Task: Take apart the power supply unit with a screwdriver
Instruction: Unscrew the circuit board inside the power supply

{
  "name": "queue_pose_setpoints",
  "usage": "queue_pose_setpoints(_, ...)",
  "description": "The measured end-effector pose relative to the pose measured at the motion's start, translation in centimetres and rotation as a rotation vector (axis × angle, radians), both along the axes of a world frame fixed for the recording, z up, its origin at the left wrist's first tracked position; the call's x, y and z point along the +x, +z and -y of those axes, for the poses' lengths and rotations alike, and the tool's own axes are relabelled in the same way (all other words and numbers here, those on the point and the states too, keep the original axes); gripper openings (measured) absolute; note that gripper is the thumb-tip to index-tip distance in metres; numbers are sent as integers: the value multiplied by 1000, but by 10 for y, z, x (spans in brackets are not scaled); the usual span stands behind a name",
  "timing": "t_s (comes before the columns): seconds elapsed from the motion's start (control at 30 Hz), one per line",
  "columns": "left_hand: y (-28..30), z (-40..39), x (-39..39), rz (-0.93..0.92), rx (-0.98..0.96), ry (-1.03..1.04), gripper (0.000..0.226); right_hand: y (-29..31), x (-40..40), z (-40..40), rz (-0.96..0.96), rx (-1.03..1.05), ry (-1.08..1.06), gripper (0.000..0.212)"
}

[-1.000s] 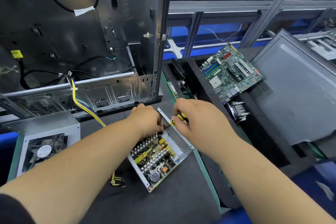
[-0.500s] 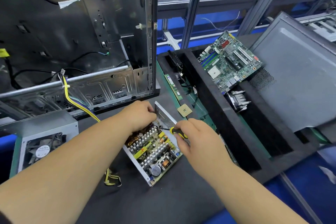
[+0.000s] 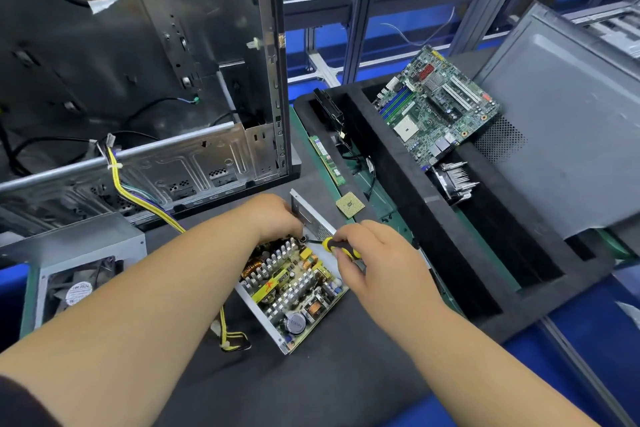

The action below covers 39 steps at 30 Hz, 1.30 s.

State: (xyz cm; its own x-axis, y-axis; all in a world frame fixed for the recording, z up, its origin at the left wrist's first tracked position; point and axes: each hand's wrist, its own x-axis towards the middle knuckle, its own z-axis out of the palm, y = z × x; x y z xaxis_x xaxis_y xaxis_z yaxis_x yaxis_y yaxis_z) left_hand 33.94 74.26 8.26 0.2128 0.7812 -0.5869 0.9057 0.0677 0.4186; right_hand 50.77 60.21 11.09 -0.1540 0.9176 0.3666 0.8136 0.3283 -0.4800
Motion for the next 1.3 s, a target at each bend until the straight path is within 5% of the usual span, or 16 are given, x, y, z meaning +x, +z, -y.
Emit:
queue_pose_setpoints(0.2,-3,1,8,-174,101,-119,15,0,1,0,15,28,-3,7)
queue_pose_setpoints(0.37,-5,3,9,-103,37,-98,6,1,-1,1,33,42,-5,2)
queue_pose_setpoints(0.87,-5,6,10,-53,48,-52,26,11,-9,-4,87,74,11,7)
queue_pose_setpoints(1.3,-3,6,11,-104,54,-79,30,31,-17,-22,211,-96,90,8)
